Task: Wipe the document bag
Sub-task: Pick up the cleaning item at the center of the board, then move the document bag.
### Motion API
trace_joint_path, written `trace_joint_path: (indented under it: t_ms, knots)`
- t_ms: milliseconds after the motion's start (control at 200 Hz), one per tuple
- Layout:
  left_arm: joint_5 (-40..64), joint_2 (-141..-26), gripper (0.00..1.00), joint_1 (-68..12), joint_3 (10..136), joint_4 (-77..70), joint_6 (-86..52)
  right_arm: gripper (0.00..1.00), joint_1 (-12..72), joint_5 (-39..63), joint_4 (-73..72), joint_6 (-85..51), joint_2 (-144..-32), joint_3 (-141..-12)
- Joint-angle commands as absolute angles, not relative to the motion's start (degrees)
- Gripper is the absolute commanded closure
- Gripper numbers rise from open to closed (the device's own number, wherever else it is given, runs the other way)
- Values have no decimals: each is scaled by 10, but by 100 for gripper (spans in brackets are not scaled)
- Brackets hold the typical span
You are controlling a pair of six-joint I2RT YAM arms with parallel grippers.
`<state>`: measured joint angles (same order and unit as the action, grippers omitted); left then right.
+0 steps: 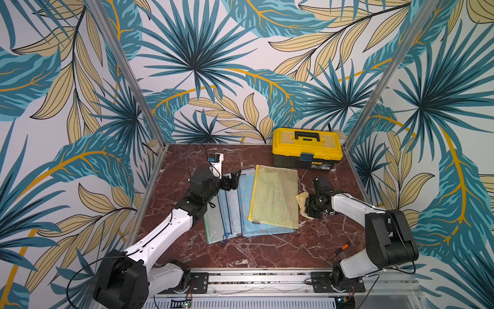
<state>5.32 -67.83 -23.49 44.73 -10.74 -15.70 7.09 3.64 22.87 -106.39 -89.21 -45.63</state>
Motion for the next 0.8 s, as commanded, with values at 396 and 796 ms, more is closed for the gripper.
trace_joint_path:
  t_ms: [396, 796]
  knots:
    - [108, -703, 8, -244, 476, -106, -192, 94, 65, -122, 363, -688, -758, -558]
    - [218, -878, 16, -266, 592, 25, -264, 100, 66, 116, 328, -332, -749, -612]
